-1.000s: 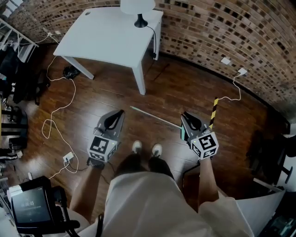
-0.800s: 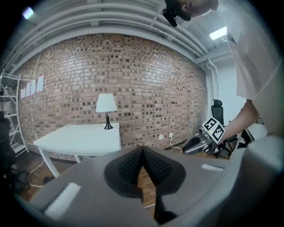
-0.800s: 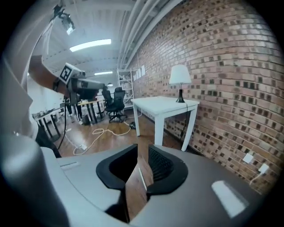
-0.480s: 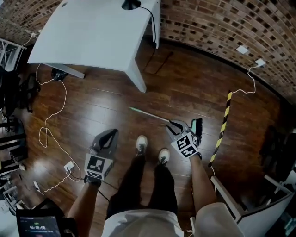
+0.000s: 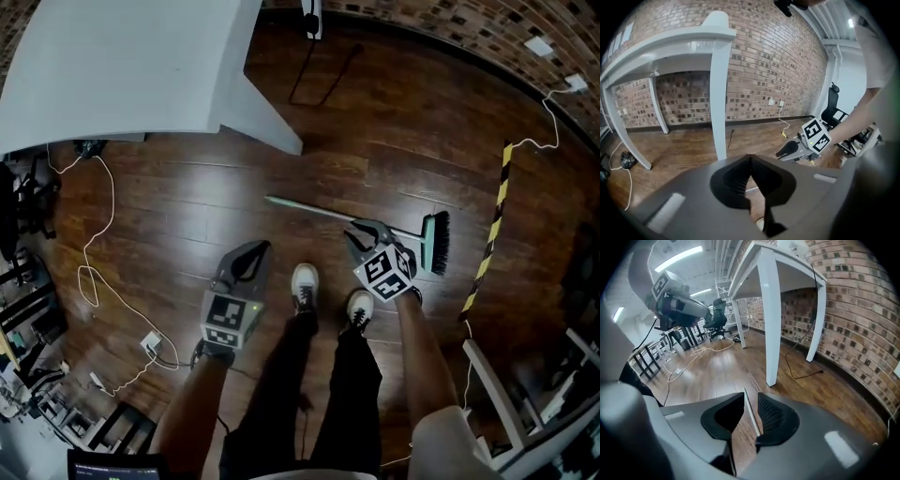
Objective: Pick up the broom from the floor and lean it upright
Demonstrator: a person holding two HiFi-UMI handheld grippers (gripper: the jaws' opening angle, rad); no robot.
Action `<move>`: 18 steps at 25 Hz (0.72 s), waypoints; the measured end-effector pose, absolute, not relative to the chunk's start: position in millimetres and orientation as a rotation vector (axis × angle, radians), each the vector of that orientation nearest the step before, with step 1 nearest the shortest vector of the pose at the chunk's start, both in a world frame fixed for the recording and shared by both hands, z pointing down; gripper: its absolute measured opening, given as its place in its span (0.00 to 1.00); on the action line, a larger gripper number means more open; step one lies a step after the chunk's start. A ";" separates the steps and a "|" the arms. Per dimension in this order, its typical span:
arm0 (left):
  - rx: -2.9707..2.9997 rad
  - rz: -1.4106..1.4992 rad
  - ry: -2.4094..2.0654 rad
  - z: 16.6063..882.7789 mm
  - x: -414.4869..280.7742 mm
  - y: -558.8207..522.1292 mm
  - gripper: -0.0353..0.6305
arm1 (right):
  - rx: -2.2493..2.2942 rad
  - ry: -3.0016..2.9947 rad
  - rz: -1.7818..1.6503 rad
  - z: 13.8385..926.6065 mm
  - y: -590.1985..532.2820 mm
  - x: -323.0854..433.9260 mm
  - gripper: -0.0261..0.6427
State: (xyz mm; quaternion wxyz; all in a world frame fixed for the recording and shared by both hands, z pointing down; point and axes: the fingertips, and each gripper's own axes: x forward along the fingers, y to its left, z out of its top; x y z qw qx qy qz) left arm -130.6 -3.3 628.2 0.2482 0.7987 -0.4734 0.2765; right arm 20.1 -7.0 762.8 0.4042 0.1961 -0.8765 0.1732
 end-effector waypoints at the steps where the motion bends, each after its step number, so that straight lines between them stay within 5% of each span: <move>1: 2.165 0.754 -1.288 641.8 -128.3 -6.5 0.06 | 0.504 -2.209 0.448 774.7 -10.8 20.3 0.19; 18: 1.988 0.762 -1.255 853.1 -99.0 14.5 0.06 | 0.459 -2.024 0.559 995.0 3.8 17.7 0.19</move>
